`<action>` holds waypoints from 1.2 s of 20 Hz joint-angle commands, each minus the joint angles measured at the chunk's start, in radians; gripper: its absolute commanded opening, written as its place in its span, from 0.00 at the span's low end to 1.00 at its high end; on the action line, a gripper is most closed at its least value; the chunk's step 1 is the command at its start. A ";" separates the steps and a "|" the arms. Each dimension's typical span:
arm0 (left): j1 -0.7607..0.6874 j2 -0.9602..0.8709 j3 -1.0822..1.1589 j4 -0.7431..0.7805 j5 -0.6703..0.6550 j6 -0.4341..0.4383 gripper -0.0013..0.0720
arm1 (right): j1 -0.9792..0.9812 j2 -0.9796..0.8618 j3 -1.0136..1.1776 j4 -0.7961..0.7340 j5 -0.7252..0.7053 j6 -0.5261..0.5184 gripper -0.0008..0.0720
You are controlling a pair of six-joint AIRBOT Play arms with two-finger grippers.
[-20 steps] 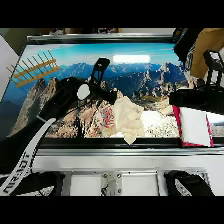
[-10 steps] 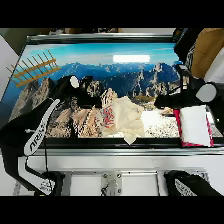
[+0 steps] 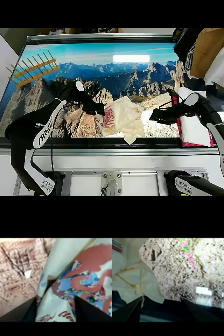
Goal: Fold the clothes and pants, and hang the long-sleeved shirts on hangers.
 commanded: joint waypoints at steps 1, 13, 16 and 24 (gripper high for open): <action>-0.021 -0.004 0.001 -0.007 0.039 0.008 0.37 | 0.023 -0.071 -0.064 0.092 -0.074 -0.045 0.71; 0.014 0.063 0.003 -0.006 0.066 0.008 0.03 | 0.211 -0.164 -0.058 0.107 -0.233 -0.053 0.04; 0.089 0.226 0.018 -0.010 0.086 -0.031 0.03 | 0.160 -0.064 0.058 0.097 -0.120 -0.075 0.03; 0.087 0.896 0.064 0.002 0.068 -0.073 0.03 | 0.134 0.311 0.610 0.100 0.111 0.085 0.03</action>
